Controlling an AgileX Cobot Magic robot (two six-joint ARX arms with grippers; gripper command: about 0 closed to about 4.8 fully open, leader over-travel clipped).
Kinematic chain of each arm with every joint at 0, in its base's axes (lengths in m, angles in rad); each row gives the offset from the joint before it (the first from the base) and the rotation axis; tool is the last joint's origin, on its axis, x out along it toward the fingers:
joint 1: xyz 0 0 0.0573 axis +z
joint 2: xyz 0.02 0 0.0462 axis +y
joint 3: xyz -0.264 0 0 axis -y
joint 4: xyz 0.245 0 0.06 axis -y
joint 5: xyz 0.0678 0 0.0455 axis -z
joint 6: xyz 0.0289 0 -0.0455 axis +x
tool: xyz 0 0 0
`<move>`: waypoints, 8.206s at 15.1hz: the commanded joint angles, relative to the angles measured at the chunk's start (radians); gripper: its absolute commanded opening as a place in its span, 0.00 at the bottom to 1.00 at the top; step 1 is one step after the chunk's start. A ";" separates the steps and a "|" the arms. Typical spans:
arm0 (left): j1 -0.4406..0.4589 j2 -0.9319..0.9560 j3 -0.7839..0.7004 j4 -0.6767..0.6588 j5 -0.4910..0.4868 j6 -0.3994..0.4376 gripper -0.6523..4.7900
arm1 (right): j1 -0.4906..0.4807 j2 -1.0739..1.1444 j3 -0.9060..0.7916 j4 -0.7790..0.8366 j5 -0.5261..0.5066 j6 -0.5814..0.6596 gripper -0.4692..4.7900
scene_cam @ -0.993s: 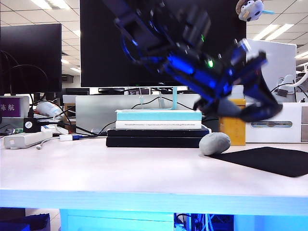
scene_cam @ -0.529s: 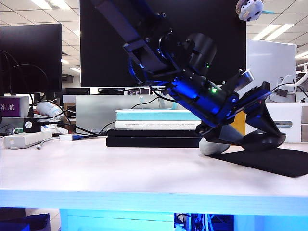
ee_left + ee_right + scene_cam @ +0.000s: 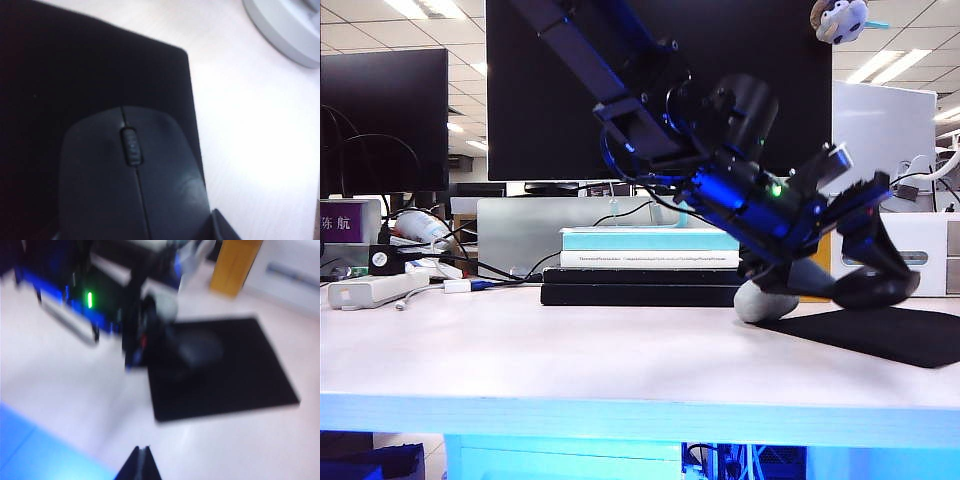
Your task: Place the black mouse on the black mouse pad.
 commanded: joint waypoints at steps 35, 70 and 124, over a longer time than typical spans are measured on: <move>0.017 0.079 0.192 -0.207 -0.042 0.033 1.00 | -0.002 0.032 0.005 0.047 -0.022 -0.022 0.08; 0.105 -0.349 -0.112 0.046 -0.414 0.135 0.92 | -0.002 0.034 0.005 0.138 -0.074 -0.022 0.08; 0.669 -2.048 -1.606 0.074 -0.460 0.036 0.11 | -0.196 -0.359 -0.477 0.557 0.266 0.083 0.08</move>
